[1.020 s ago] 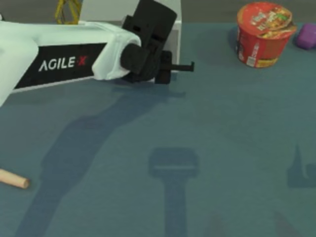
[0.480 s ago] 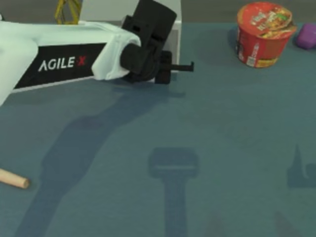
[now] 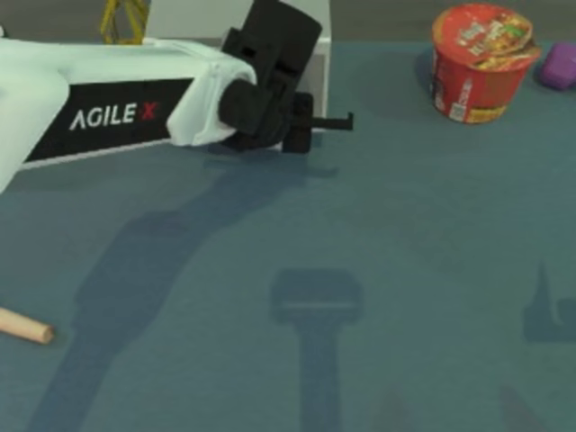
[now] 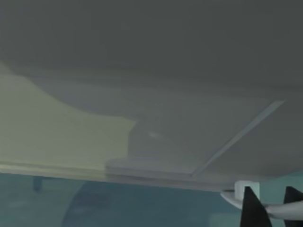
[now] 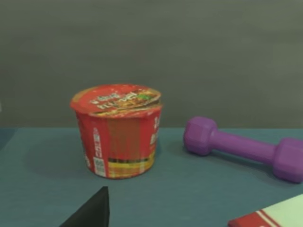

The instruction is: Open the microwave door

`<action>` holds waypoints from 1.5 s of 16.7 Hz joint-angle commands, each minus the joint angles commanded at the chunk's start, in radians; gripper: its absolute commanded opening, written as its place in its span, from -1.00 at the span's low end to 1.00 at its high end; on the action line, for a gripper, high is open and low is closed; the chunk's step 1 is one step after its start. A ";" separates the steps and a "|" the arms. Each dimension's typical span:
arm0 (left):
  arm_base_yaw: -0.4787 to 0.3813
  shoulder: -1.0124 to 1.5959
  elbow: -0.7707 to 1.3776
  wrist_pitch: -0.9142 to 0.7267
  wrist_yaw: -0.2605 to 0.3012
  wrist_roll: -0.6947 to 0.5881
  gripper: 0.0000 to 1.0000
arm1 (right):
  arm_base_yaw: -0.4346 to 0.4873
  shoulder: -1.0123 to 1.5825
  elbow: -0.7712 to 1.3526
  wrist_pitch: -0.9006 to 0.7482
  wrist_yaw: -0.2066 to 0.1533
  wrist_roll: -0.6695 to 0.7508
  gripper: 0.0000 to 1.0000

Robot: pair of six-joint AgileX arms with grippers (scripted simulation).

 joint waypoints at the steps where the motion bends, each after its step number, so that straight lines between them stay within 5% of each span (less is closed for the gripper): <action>1: 0.000 0.000 0.000 0.000 0.000 0.000 -1.00 | 0.000 0.000 0.000 0.000 0.000 0.000 1.00; 25: 0.009 -0.031 -0.049 0.028 0.033 0.043 -1.00 | 0.000 0.000 0.000 0.000 0.000 0.000 1.00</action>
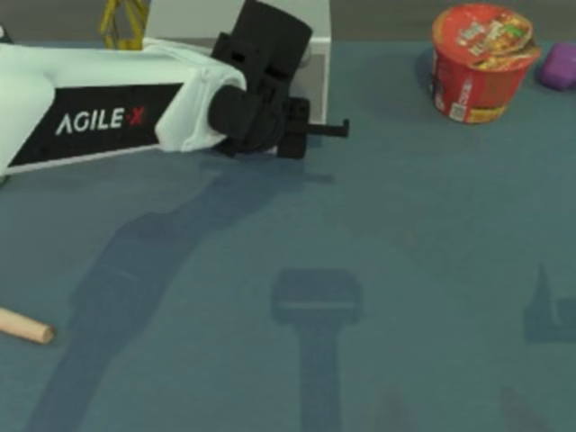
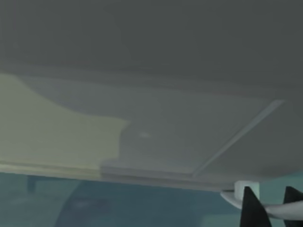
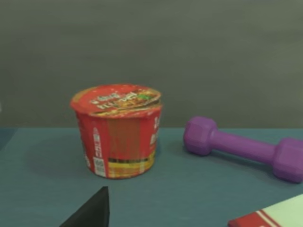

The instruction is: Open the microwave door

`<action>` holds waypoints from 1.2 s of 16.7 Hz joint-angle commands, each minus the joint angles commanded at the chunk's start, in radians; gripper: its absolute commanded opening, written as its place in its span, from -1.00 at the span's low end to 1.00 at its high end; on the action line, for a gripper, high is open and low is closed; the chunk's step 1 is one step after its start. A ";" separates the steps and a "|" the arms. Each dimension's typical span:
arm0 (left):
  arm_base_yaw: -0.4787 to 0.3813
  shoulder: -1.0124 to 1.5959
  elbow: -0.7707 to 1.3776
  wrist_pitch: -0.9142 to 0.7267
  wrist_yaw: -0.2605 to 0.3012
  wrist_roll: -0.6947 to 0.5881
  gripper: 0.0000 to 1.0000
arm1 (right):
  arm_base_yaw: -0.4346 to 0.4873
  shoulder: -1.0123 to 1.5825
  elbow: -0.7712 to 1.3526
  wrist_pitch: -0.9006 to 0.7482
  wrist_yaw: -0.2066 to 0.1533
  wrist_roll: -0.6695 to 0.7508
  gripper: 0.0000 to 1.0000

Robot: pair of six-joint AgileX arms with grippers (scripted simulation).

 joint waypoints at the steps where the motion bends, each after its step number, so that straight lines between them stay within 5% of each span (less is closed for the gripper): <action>1: 0.000 0.000 0.000 0.000 0.000 0.000 -1.00 | 0.000 0.000 0.000 0.000 0.000 0.000 1.00; 20: 0.010 -0.031 -0.048 0.026 0.036 0.045 -1.00 | 0.000 0.000 0.000 0.000 0.000 0.000 1.00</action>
